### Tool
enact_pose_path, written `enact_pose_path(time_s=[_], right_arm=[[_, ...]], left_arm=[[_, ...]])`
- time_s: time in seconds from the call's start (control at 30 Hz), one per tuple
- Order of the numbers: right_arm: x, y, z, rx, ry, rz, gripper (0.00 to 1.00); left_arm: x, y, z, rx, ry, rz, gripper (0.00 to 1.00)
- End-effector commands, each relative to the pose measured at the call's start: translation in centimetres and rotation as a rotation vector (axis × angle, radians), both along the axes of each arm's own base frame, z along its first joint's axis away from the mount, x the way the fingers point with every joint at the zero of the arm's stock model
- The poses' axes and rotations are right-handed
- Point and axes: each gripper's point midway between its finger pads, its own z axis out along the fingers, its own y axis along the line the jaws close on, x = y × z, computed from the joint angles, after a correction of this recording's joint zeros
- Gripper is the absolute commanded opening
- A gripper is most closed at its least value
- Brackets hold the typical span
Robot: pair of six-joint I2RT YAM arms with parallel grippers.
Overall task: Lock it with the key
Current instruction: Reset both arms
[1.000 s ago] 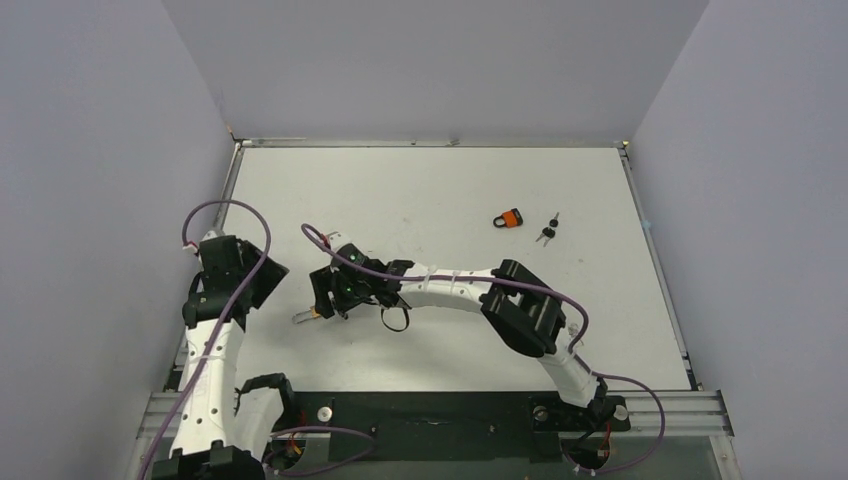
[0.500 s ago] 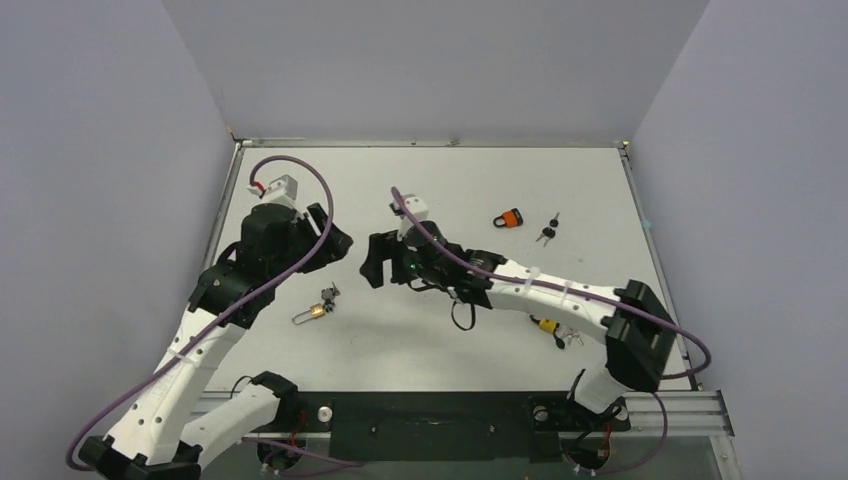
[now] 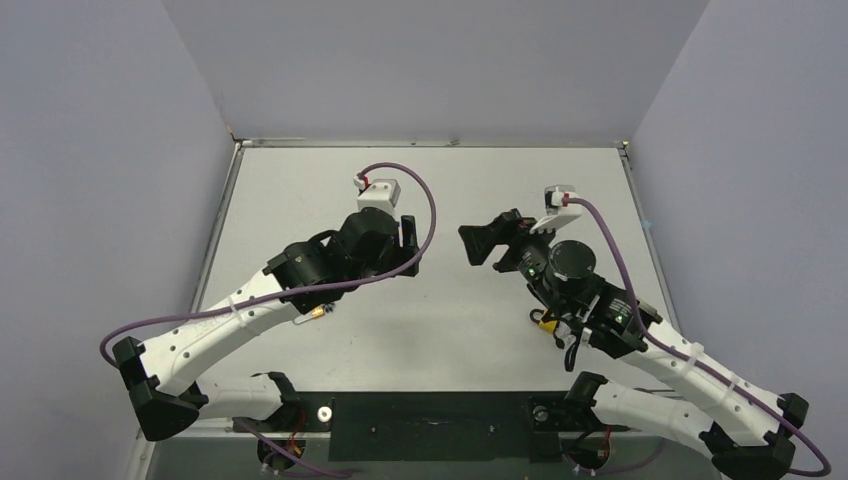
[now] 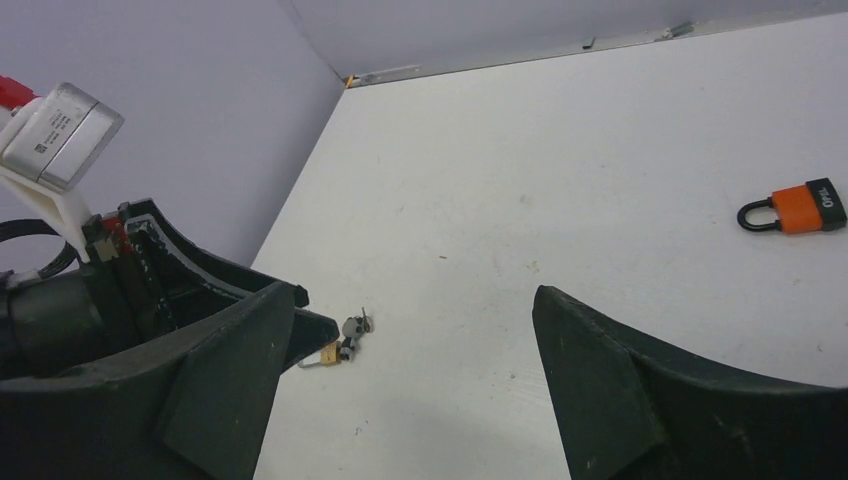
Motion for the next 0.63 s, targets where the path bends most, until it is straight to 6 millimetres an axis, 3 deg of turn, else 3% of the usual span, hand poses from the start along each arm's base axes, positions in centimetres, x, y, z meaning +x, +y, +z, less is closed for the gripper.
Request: enact_pose_path(time_s=[0.0,0.2,0.6], right_arm=[[-0.5,-3.2,-1.2,-0.032,0.023,-0.093,0.85],[-1.5,-5.6,-0.8,0.004,0.011,-0.137,0.85],[-1.5,-5.9,-1.2,-0.003,0.018,-0.152,0.85]], left_arm=[[1.4,0.0,4.9,-0.054,-0.135,0.029,0.6],[1.5,0.0,5.6,-0.038,-0.155,0.012,0.61],[1.4,0.4,5.3,-0.028,-0.161,0.013,0.61]])
